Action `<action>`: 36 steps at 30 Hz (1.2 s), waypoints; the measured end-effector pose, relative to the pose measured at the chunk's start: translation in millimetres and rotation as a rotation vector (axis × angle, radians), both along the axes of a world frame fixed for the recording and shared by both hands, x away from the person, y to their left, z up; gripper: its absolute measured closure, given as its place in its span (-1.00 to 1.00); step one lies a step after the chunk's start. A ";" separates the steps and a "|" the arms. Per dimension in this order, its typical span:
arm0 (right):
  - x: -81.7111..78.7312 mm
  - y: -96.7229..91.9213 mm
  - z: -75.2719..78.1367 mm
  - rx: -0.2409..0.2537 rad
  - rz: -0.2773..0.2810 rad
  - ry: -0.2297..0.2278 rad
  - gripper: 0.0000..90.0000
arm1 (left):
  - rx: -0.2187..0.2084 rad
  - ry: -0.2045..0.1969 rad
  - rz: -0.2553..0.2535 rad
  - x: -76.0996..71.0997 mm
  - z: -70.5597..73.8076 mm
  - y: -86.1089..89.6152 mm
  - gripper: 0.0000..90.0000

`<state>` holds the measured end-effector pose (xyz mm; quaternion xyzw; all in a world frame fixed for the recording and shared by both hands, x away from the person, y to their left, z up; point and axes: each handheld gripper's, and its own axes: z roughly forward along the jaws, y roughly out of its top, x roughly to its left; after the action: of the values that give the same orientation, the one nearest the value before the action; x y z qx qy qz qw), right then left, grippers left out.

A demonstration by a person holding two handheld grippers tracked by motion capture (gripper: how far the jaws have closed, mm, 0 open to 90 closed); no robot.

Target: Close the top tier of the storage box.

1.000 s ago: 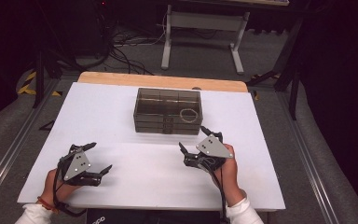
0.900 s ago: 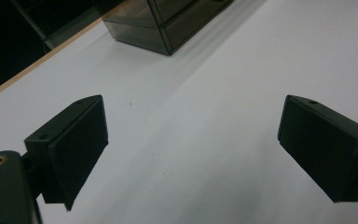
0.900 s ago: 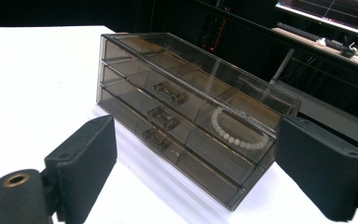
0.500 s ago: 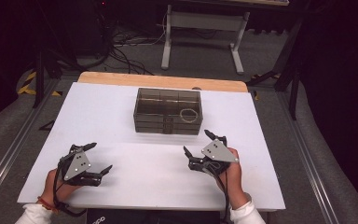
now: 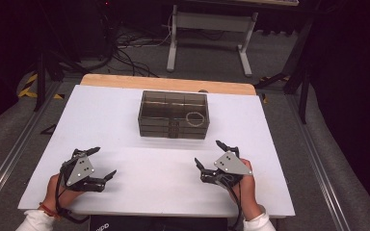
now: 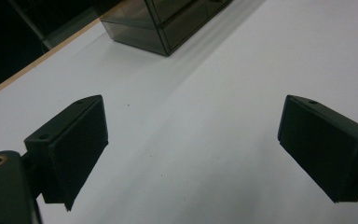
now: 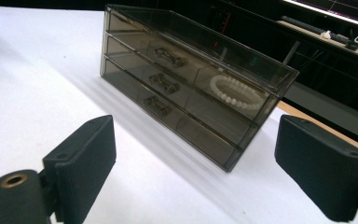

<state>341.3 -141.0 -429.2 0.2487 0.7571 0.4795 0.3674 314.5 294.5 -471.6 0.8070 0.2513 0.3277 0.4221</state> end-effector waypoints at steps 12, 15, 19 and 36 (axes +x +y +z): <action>-9.0 -22.0 -16.2 0.009 -0.035 0.021 -0.73 | -0.008 -0.001 -0.009 1.8 0.7 -1.9 -0.80; -11.2 -28.4 -21.7 0.006 -0.052 0.030 -0.73 | -0.009 0.000 -0.010 2.1 0.8 -1.9 -0.80; -12.6 -34.1 -26.7 0.011 -0.064 0.044 -0.74 | -0.012 0.004 -0.012 2.7 0.9 -2.1 -0.80; -21.6 -55.9 -39.3 0.036 -0.120 0.087 -0.75 | -0.008 0.006 -0.014 2.6 1.0 -4.8 -0.80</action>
<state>319.7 -196.9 -468.5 0.3206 0.7474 0.4589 0.3577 317.0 289.7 -470.6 0.8079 0.2482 0.3213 0.4271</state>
